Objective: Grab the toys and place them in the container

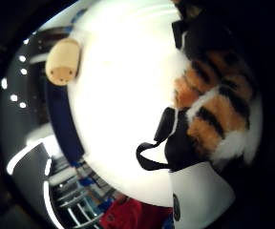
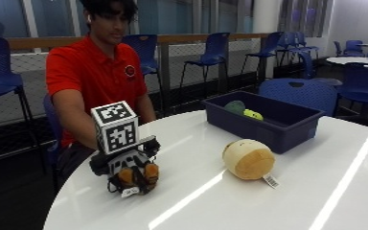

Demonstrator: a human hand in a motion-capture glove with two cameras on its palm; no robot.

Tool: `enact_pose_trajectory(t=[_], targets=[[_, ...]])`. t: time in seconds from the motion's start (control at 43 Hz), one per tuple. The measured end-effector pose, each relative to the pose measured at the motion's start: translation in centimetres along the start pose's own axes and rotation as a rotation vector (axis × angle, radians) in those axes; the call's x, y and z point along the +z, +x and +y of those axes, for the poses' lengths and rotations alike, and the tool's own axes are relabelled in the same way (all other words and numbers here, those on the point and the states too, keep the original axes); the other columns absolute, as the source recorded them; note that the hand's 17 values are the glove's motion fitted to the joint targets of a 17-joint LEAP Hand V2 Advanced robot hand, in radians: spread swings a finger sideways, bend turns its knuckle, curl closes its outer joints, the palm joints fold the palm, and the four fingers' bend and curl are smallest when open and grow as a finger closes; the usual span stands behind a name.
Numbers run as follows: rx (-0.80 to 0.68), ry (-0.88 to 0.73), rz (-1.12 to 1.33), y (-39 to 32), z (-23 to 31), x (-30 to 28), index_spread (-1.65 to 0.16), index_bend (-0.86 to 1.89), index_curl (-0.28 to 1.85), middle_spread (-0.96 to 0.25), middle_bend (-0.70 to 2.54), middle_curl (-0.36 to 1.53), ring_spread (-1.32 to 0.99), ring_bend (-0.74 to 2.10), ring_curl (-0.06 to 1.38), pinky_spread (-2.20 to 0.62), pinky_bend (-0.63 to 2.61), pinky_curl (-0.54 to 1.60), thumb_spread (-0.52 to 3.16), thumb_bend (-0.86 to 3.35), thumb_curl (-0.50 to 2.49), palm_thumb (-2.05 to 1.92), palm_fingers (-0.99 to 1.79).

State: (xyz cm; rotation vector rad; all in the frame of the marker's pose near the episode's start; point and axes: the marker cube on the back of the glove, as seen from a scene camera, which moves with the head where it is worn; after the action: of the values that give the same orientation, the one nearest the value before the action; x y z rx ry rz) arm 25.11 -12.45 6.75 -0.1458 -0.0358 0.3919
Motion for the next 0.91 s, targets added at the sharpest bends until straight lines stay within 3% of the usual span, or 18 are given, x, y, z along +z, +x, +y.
enact_pose_trajectory(t=[0.233,0.466,0.652,0.908], targets=[[-0.021,0.17,0.03,-1.4,0.5,0.1,-0.41,0.38,0.33,-0.23,0.22,0.18,-0.32,0.8,0.38,-0.39,1.15,0.38,1.28,0.17,0.44,0.44,0.69],[-0.067,0.2,0.086,-2.4,0.5,-0.6,-0.4,0.47,0.42,-0.37,0.45,0.27,-0.46,0.9,0.44,-0.42,1.03,0.38,0.96,0.21,0.59,0.66,1.05],[-0.12,0.2,0.041,-6.2,1.6,-4.4,-0.4,0.53,0.5,-0.42,0.54,0.34,-0.5,0.92,0.47,-0.43,0.98,0.4,0.78,0.19,0.68,0.7,1.07],[-0.305,0.317,0.093,-20.6,3.0,-14.5,-0.39,0.57,0.6,-0.46,0.59,0.4,-0.52,0.93,0.5,-0.44,0.96,0.42,0.61,0.17,0.78,0.71,1.04]])
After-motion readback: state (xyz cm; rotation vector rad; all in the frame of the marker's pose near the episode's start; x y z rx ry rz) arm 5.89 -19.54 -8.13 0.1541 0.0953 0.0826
